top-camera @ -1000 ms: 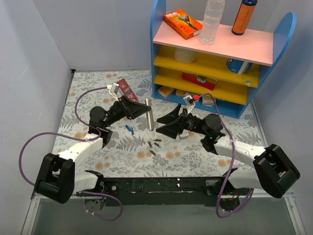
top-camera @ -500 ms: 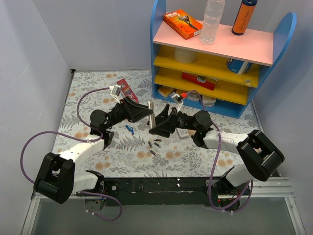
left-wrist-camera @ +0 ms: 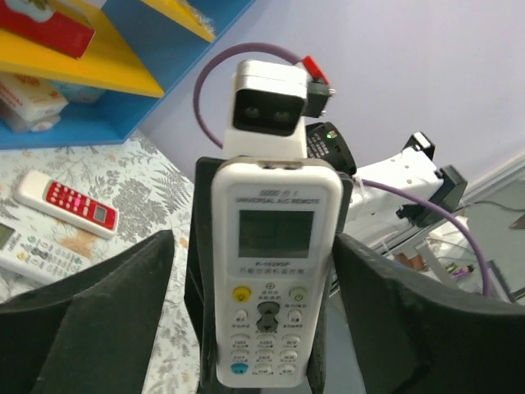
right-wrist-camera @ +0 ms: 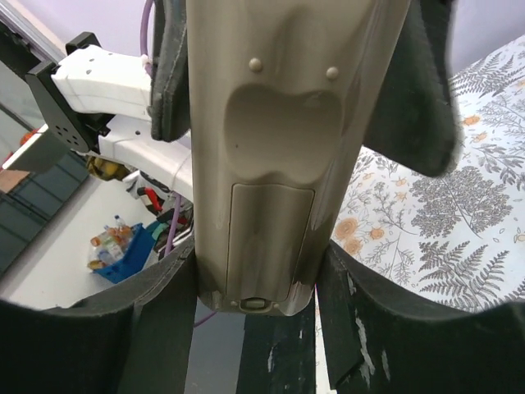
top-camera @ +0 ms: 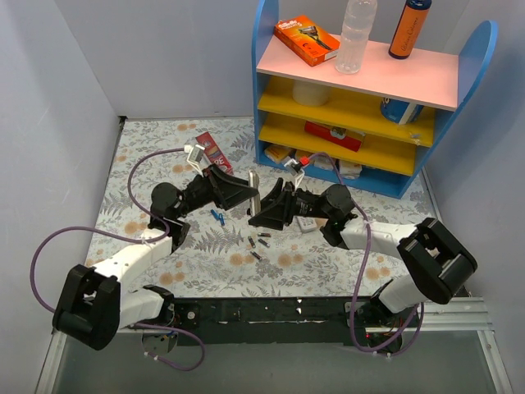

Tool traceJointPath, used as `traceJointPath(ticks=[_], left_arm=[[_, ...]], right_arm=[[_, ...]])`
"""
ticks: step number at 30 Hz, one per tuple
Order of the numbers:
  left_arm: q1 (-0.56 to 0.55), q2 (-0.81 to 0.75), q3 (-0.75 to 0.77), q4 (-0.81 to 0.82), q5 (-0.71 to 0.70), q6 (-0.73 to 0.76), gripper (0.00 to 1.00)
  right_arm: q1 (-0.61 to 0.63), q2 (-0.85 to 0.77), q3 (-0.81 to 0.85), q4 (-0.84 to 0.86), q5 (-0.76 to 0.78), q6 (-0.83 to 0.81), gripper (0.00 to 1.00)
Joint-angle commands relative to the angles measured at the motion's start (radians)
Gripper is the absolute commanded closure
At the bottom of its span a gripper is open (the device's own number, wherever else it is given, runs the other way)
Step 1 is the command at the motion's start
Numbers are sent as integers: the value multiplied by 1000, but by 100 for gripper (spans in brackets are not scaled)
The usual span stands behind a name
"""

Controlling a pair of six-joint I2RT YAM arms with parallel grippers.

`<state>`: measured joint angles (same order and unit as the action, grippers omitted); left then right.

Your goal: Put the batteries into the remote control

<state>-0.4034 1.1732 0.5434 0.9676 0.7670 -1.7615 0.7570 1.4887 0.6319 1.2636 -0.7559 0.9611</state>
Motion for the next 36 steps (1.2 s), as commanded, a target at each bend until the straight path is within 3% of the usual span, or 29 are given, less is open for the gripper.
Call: traceJointPath(ticks=[1, 4, 7, 13, 18, 22, 32, 36], left_arm=[[-6, -101, 73, -354, -49, 176, 13], [-6, -141, 142, -603, -136, 313, 2], [-6, -184, 178, -722, -182, 356, 2], [-34, -207, 167, -731, -225, 329, 2], [-51, -178, 148, -753, -322, 338, 2], [-60, -147, 135, -761, -371, 346, 2], [-92, -98, 110, -793, -425, 362, 21], [-98, -86, 105, -780, -433, 361, 35]], right_arm=[[2, -120, 12, -137, 41, -206, 99], [16, -198, 43, -448, 153, -408, 99], [57, -240, 106, -751, 321, -565, 99], [137, -209, 201, -1009, 605, -627, 99], [200, -166, 250, -1098, 782, -621, 99], [241, -140, 285, -1138, 837, -636, 99], [263, -114, 310, -1165, 882, -630, 99], [271, -105, 319, -1172, 886, -631, 99]])
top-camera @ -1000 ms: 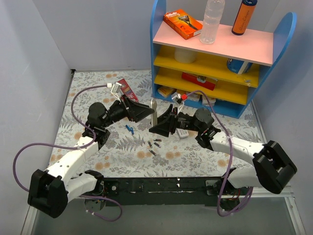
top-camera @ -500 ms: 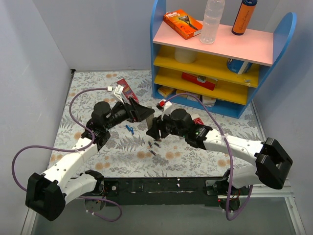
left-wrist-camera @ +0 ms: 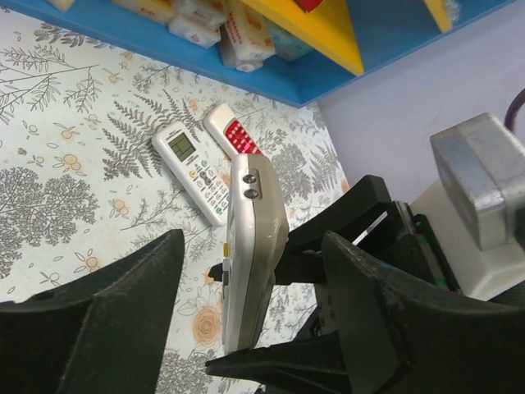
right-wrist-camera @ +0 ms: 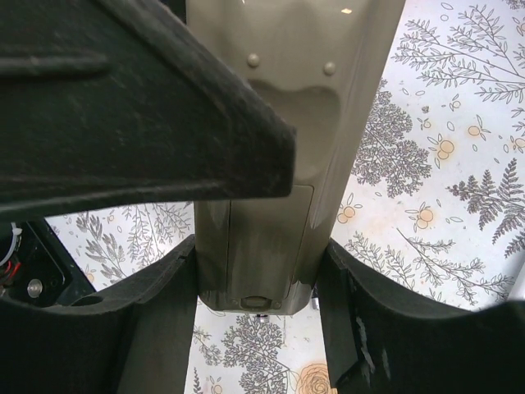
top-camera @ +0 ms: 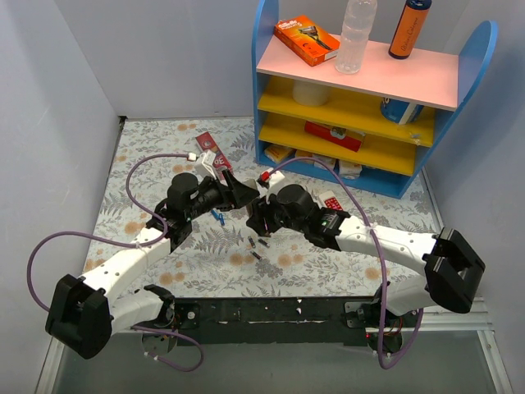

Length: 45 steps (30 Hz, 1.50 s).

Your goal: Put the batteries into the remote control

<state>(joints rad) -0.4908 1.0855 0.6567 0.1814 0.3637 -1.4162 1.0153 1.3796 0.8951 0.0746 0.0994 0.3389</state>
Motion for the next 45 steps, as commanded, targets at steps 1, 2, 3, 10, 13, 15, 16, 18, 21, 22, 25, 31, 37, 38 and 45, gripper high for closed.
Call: traceJointPath(ticks=[1, 2, 3, 10, 13, 15, 16, 18, 21, 22, 25, 31, 37, 38, 45], left_arm=[[-11, 4, -6, 9, -31, 16, 37], [-11, 4, -6, 7, -35, 16, 40], [-11, 4, -5, 9, -42, 16, 42], [-11, 5, -31, 26, -57, 11, 60], [-11, 11, -31, 27, -46, 11, 76], [-12, 11, -31, 27, -45, 11, 84], [-12, 11, -31, 27, -46, 11, 87], [-12, 10, -31, 26, -43, 11, 100], [-12, 14, -25, 12, -42, 8, 100], [-12, 16, -22, -3, -39, 7, 100], [-12, 34, -2, -52, -43, 6, 100], [-11, 83, 17, -66, 33, 5, 100], [-11, 123, 37, -65, 116, -1, 100], [-11, 129, 43, -69, 124, -1, 100], [-11, 133, 83, -132, 126, 20, 100]], right_arm=[[16, 7, 57, 17, 29, -14, 99], [19, 12, 59, 17, 23, -14, 99], [19, 15, 59, 17, 23, -14, 99], [32, 22, 65, 17, 23, -11, 99], [37, 24, 70, 14, 23, -8, 99], [37, 24, 70, 14, 22, -3, 99], [39, 22, 67, 17, 22, -1, 99], [39, 12, 54, 30, 17, 2, 99], [39, -25, 9, 91, 10, -6, 73], [39, -52, -5, 128, 10, -27, 58], [39, -124, -44, 160, 5, -107, 30], [39, -307, -151, 244, -43, -336, 14], [39, -434, -216, 197, -43, -517, 2], [37, -441, -226, 189, -47, -540, 2], [39, -471, -363, 277, -159, -787, 4]])
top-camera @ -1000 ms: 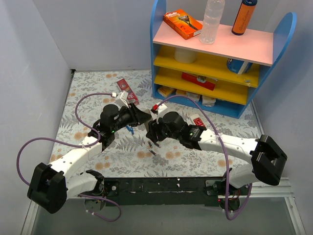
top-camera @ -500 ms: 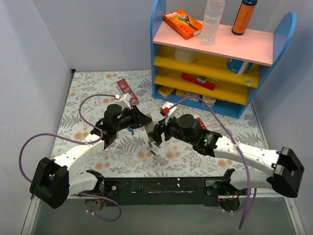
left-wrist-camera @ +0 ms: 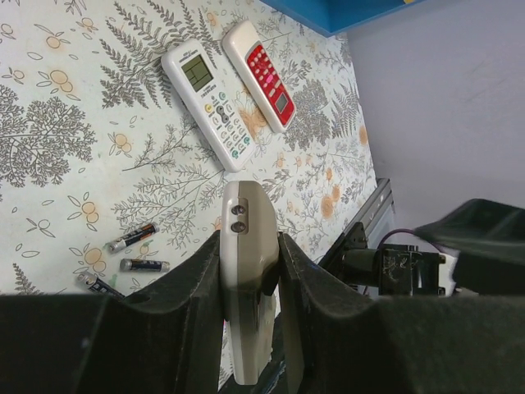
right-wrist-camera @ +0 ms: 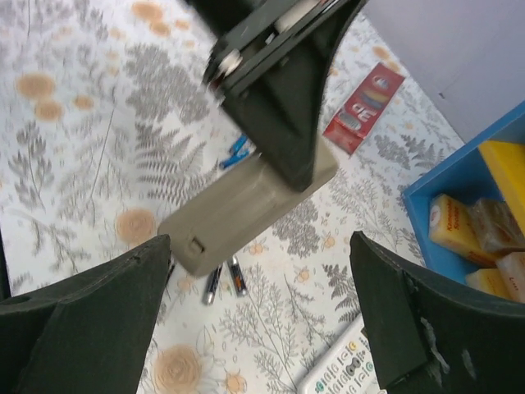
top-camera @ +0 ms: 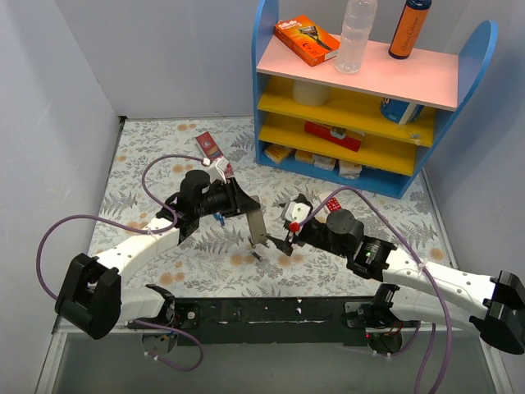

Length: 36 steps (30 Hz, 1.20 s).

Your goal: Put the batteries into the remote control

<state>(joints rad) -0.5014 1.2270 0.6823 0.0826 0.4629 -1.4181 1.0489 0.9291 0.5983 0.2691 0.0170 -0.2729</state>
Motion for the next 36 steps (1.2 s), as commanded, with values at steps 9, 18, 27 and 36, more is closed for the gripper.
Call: traceJointPath(ticks=[9, 18, 27, 36], left_arm=[[0, -6, 95, -66, 46, 31, 100], [0, 5, 103, -70, 62, 21, 100], [0, 19, 112, -69, 71, 10, 100], [1, 26, 120, -64, 83, 1, 100]], right_arm=[[5, 22, -104, 171, -123, -265, 11], [3, 105, -81, 216, -146, -264, 23], [5, 135, -65, 234, -131, -267, 35], [3, 165, -54, 240, -135, -272, 38]])
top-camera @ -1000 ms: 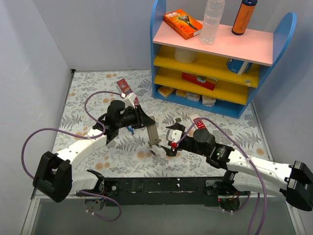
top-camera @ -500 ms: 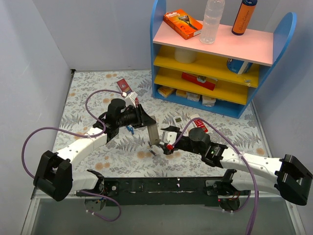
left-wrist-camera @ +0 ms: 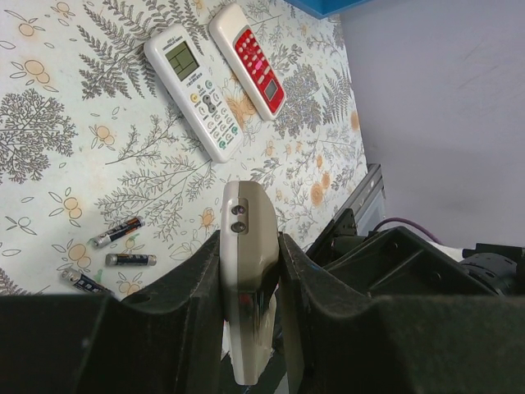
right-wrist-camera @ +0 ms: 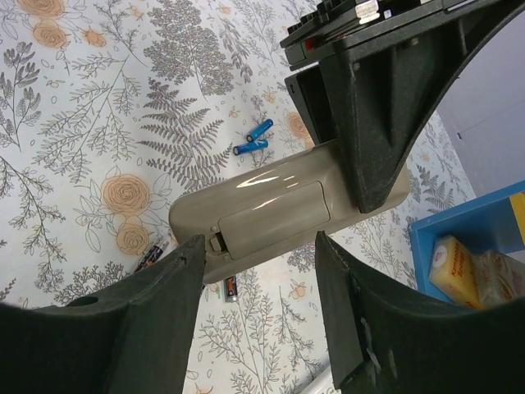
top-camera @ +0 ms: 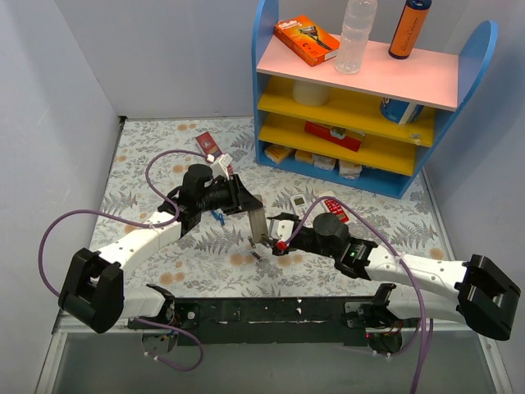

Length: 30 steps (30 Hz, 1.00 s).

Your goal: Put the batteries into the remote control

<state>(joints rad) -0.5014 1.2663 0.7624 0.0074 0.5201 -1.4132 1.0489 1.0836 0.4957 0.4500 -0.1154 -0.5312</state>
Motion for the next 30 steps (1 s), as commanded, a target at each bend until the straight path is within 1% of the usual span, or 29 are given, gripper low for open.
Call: traceJointPath(ticks=[1, 13, 22, 25, 30], left_arm=[[0, -13, 40, 11, 26, -6, 100], [0, -12, 46, 11, 46, -16, 100], [0, -16, 58, -1, 66, 13, 100], [1, -16, 74, -38, 61, 40, 100], [1, -19, 87, -61, 64, 63, 100]], right_arm=[[3, 13, 47, 59, -3, -13, 38], [3, 44, 43, 67, 17, -26, 41], [3, 65, 53, 81, 34, -36, 49], [3, 68, 55, 82, 40, -38, 54], [3, 81, 69, 81, 42, -41, 56]])
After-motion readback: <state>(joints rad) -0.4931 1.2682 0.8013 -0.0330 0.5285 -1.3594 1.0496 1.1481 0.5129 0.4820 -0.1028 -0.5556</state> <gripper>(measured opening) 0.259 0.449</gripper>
